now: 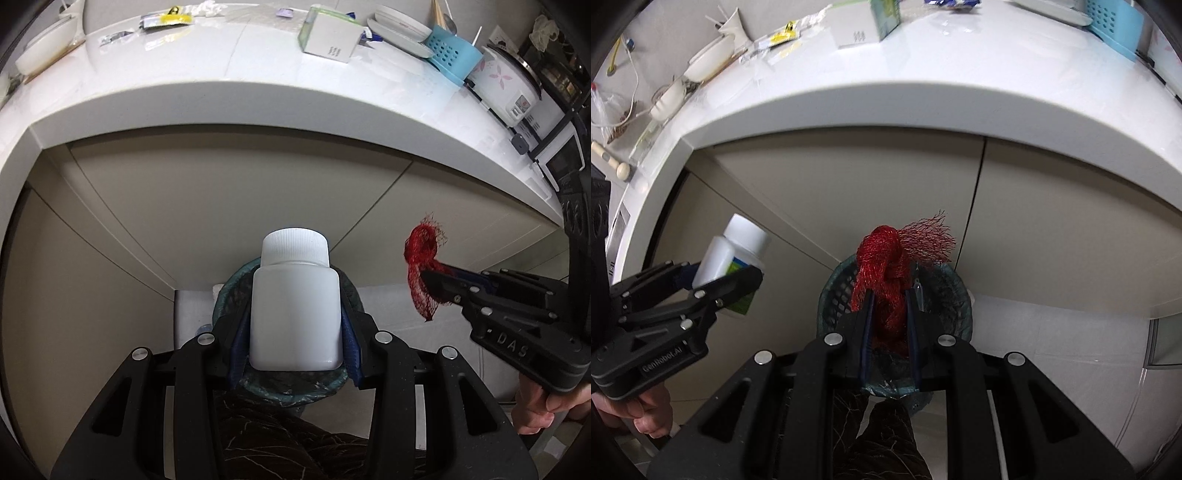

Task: Collect trash
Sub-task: 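Open the right tool dropping the red net into the bin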

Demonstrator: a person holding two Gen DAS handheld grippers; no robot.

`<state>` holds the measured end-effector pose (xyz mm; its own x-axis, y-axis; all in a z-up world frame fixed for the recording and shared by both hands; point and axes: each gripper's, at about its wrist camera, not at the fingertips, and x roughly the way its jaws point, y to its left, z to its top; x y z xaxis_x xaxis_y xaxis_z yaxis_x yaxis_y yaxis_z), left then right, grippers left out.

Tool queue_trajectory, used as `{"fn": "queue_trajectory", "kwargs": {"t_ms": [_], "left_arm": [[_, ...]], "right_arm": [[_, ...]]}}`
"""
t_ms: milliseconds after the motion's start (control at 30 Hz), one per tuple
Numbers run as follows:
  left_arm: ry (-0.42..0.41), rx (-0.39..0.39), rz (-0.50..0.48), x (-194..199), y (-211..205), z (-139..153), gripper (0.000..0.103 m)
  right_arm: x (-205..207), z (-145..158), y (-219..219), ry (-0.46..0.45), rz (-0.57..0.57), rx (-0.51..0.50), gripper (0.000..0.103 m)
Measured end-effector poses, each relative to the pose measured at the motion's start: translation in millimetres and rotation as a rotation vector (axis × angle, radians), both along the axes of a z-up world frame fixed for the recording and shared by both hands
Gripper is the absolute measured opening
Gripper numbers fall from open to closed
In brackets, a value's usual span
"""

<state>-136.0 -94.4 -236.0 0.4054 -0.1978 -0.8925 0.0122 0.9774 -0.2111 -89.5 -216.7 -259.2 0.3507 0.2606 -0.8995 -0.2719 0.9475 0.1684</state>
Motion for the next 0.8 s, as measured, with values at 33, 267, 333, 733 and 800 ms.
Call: {"fn": "queue_trajectory", "kwargs": {"t_ms": [33, 267, 333, 733, 800], "left_arm": [[0.002, 0.005, 0.004, -1, 2, -2, 0.041], [0.019, 0.012, 0.020, -3, 12, -8, 0.041], [0.023, 0.013, 0.022, -3, 13, -9, 0.041], [0.041, 0.024, 0.010, 2, 7, -15, 0.041], [0.045, 0.027, 0.005, 3, 4, -17, 0.041]], "right_arm": [[-1, -3, 2, 0.005, 0.005, -0.003, 0.015], [-2, -24, 23, 0.042, 0.055, -0.030, 0.019], [-2, -27, 27, 0.044, 0.058, -0.036, 0.021], [-4, -26, 15, 0.029, 0.011, -0.030, 0.053], [-4, -25, 11, 0.023, -0.001, -0.028, 0.060]]}}
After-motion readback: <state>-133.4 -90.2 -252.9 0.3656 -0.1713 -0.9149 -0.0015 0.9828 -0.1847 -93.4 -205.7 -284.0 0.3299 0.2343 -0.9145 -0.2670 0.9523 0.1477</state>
